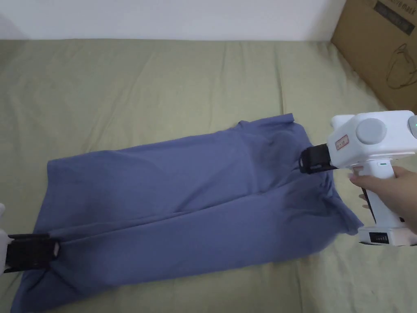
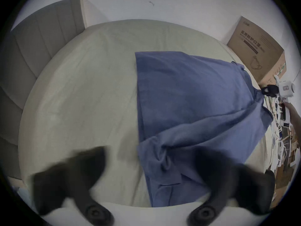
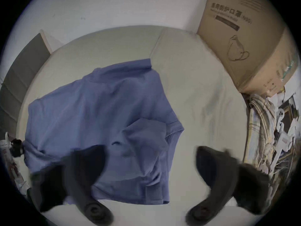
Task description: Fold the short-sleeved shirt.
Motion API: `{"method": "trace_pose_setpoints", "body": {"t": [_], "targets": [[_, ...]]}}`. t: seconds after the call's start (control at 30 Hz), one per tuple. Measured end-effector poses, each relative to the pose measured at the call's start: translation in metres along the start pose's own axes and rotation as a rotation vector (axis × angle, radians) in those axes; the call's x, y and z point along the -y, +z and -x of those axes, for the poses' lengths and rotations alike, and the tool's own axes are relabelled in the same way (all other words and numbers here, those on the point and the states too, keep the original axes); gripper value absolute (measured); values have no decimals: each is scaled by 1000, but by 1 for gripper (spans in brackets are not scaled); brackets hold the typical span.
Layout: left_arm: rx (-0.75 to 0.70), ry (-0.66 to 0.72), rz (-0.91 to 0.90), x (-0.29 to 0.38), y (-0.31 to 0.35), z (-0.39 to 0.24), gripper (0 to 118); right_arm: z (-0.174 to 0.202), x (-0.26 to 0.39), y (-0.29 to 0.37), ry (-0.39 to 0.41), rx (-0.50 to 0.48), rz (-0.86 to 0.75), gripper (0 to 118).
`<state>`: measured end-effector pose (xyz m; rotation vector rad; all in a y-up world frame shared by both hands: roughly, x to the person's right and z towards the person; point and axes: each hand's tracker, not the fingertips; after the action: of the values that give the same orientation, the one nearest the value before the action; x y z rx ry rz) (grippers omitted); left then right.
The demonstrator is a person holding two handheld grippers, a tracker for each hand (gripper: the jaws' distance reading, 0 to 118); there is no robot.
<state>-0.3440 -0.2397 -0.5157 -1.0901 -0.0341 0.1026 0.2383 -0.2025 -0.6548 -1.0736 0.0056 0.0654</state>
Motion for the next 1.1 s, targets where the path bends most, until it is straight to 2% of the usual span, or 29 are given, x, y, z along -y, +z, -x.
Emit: {"method": "trace_pose_setpoints", "body": {"t": [0.03,0.2,0.27,0.3,0.33,0.37,0.4,0.47,0.5,0.6,0.7,0.73,0.77,0.8,0.83,0.93,1.03,1.07,1.1], "targets": [[4,12,-14,4,7,1,114,-2,5,7,-18,-27,-33,118],[50,66,-112,16,42,4,115,-4,37,59,-120,-131,-139,117],[55,73,-118,25,62,0,108,1,56,85,-129,-165,-158,111],[68,76,-112,30,73,0,92,2,67,99,-131,-209,-171,96],[80,77,-111,37,85,0,34,4,78,112,-128,-247,-198,54],[84,76,-119,45,95,-3,0,6,89,123,-123,-260,-218,10],[98,68,-138,54,105,-7,0,11,98,133,-120,-260,-222,0],[34,37,-181,71,120,-13,0,15,116,144,-115,-301,-215,0],[58,37,-169,76,123,-14,0,16,123,148,-113,-330,-215,0],[59,99,-97,84,116,-15,0,22,136,155,-73,-308,-206,0],[46,120,-51,75,86,-7,0,21,142,156,-67,-309,-198,0],[41,128,-44,72,74,-5,13,20,145,156,-78,-312,-190,0],[26,145,-46,70,63,1,44,19,147,155,-90,-315,-184,0],[2,171,-29,68,51,4,87,16,147,155,-106,-327,-173,0],[-5,183,2,66,37,6,118,14,150,154,-119,-336,-166,0],[-4,167,29,75,16,2,117,7,156,151,-129,-332,-152,0],[-41,137,152,69,-6,-7,116,1,161,143,-132,-306,-144,0],[-70,66,129,65,0,-12,107,-3,161,142,-136,-298,-141,0],[-67,17,87,63,10,-18,79,-7,162,140,-144,-288,-139,0]]}}
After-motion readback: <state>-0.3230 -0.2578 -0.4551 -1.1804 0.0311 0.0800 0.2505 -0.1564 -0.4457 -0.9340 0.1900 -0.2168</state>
